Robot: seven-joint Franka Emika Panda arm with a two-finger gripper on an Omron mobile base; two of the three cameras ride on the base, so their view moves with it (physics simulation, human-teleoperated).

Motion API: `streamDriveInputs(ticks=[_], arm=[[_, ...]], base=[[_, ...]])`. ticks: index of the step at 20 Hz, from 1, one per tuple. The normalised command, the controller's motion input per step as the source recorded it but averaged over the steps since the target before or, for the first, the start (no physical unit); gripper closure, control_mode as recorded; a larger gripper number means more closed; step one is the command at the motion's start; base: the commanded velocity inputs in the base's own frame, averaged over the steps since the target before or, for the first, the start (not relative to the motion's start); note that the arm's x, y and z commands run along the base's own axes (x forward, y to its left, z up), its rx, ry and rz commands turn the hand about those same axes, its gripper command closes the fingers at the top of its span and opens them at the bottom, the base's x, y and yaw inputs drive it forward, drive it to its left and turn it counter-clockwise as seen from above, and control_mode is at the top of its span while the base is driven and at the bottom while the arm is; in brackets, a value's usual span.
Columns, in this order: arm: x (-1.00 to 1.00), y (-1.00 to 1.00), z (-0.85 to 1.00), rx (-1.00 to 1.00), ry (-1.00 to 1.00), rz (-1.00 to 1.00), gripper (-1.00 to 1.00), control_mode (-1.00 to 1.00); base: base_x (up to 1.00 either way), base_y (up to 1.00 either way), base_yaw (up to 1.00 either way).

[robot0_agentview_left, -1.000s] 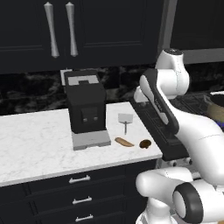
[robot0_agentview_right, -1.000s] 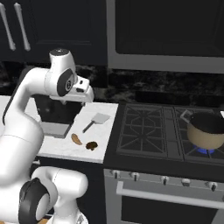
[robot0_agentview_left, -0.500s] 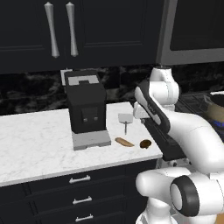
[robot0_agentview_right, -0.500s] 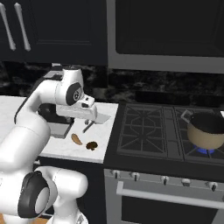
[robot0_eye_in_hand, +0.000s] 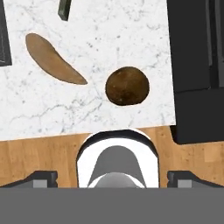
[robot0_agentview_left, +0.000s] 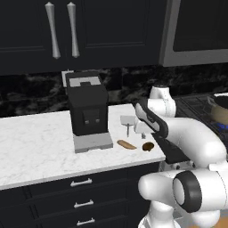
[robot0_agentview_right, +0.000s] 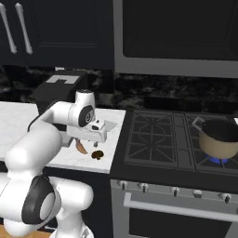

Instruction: Put the mushroom and sweet potato in the pot. Retrieve the spatula and lightly stir the vegetables in the pot.

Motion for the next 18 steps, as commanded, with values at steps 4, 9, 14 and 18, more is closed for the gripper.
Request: streamDriveInputs(ticks=[4,9,14,18], arm=[[0.26,0.0,-0.56,0.0,0.0,-0.02,-1.0,-1.0],[0.26,-0.03,-0.43,0.0,0.02,-0.01,-1.0,-1.0],[0.13,-0.17,-0.29,0.02,0.01,-0.02,-1.0,-1.0],[0.12,-0.01,-0.26,0.02,0.0,-0.03,-1.0,-1.0]], base=[[0.0,0.0,0.0],[0.0,0.0,0.0],[0.0,0.0,0.0],[0.0,0.0,0.0]])
